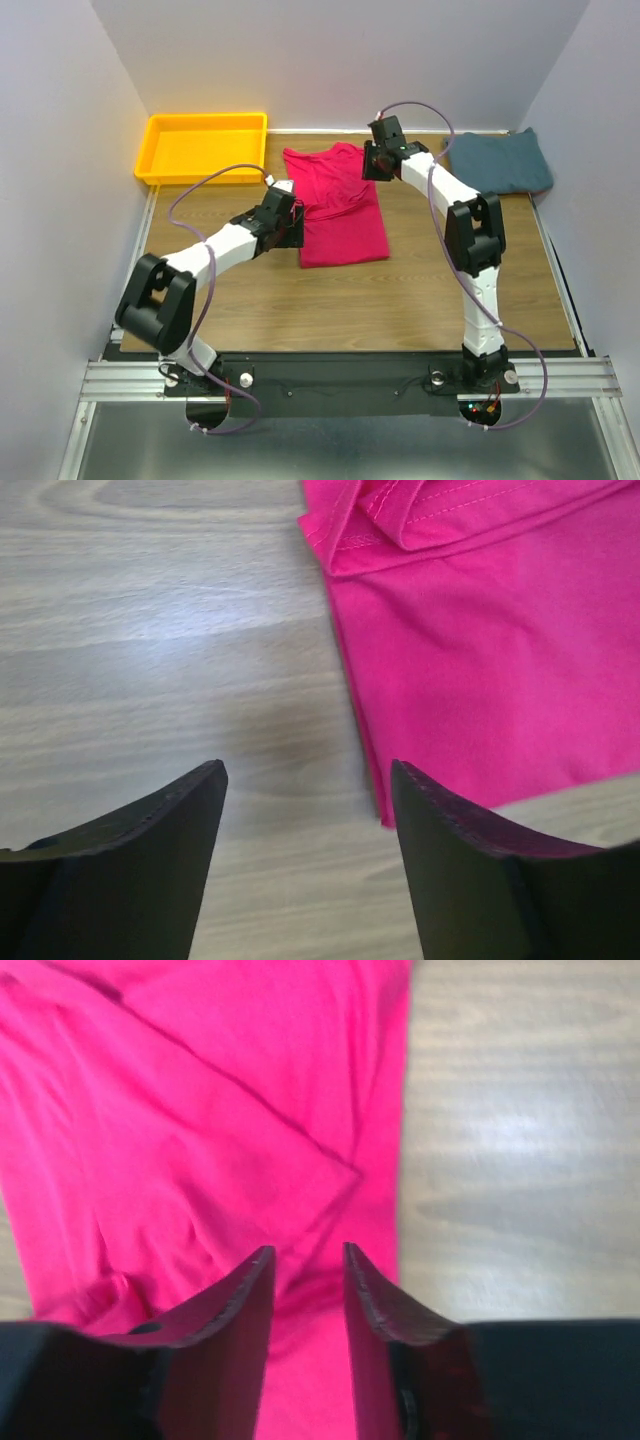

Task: Fold and stack the t-shirts
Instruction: Fold the tshirt

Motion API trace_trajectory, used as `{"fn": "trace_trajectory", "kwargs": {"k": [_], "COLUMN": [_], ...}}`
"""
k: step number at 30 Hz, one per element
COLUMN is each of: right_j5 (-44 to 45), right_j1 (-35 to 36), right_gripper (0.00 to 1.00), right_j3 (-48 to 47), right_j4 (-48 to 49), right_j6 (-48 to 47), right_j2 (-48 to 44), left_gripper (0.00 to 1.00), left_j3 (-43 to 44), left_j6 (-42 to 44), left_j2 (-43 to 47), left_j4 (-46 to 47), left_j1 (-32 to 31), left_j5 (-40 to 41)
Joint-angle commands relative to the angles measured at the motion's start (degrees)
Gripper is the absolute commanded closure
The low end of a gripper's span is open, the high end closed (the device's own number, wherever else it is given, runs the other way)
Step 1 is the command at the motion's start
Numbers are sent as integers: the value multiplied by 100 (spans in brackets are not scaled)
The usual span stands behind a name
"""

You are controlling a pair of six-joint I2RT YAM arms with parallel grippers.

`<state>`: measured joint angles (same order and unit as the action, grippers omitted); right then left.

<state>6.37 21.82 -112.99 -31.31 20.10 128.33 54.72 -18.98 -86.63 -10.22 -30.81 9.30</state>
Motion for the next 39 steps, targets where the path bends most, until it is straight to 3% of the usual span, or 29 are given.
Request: {"fn": "trace_trajectory", "kwargs": {"k": [1,4,8,9,11,12,17,25,39], "right_j5": [171,241,303,312,321,321,286,198,163], "right_j1": [24,15,15,15,15,15,15,15,15], "right_gripper": [57,50,24,22,16,14,12,12,12], "right_j3": [741,1391,2708,2895,3310,3675,4644,5717,5911], "right_j4": [186,309,450,459,494,494,529,521,521], "right_j6": [-50,-50,38,56,143,187,477,732,706], "right_j2": [-922,-1573,-2434,-2592,-3085,-3234,-4305,-5221,-5424], "left_gripper": [26,35,35,35,31,23,13,11,11], "left_j3": [617,925,1619,1699,1928,1998,2447,2763,3554], "left_j6": [-114,-97,26,61,184,254,895,1651,2399], "left_j2": [-537,-898,-1557,-1646,-1909,-2006,-2586,-3096,-3598], "left_j4": [81,73,-41,-42,-42,-33,20,353,723], "left_j1": [-135,-276,-680,-724,-795,-865,-1050,-1129,-1006], "left_j5": [71,229,1044,1204,1661,1819,2620,3542,3649]}}
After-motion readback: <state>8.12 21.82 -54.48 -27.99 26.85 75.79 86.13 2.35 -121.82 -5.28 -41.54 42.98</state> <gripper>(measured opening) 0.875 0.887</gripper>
